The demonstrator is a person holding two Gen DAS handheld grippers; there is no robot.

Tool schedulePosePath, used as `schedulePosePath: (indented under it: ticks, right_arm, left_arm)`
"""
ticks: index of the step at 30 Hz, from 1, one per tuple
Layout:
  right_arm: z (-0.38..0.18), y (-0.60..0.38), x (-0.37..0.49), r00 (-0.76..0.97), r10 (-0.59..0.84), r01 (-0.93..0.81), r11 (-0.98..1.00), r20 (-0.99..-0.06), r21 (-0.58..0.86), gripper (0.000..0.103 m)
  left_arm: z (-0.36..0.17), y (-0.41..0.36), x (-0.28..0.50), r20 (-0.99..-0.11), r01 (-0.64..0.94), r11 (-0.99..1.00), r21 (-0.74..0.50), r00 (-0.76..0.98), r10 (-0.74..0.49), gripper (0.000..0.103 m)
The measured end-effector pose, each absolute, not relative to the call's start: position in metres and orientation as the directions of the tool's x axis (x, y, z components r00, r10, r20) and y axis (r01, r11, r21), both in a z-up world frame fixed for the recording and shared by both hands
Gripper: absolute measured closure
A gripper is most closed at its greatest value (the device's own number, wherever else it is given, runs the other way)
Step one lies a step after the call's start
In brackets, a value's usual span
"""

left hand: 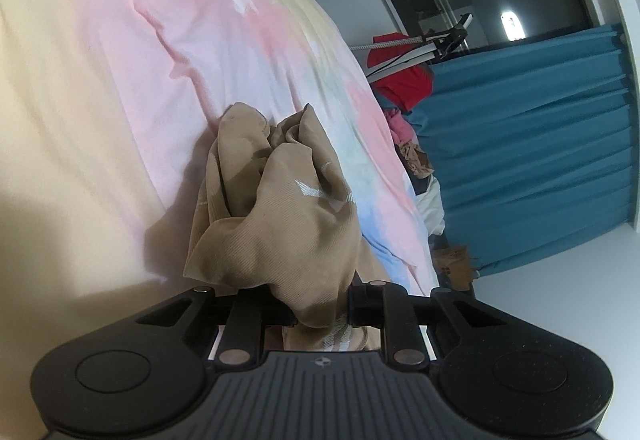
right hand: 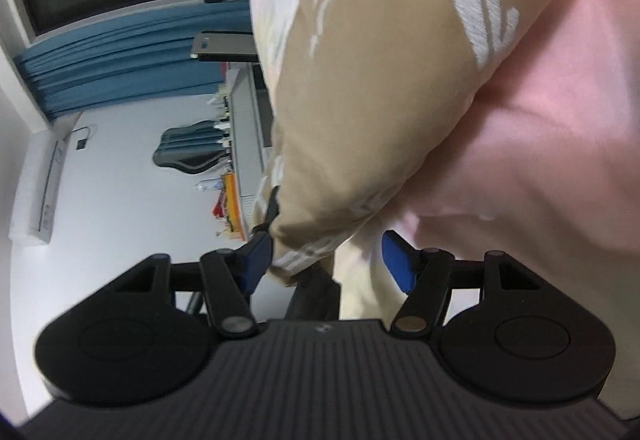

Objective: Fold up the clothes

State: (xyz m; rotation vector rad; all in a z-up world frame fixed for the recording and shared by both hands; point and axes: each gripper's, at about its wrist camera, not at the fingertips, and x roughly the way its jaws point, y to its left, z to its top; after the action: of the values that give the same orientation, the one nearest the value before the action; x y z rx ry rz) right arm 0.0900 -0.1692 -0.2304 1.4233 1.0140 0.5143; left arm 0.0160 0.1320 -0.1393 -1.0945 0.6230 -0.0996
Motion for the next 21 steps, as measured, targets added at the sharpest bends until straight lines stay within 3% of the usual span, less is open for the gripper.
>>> schedulePosePath:
  ticks: [6,21]
  right_arm:
    - [-0.240,-0.188,0.092,0.618,0.726,0.307,0.129,-0.301,0.943,0.039]
    - [-0.244,-0.207,0.084,0.694,0.627,0.355,0.131,-0.355,0.926,0.038]
  left_arm:
    - [-0.141,0.132,0.015,-0.420,-0.225,0.464,-0.857,0.826,-0.375,0.082]
    - [-0.142,0.132,0.011,-0.404,-0.219,0.446,-0.868,0.833,-0.377,0.082]
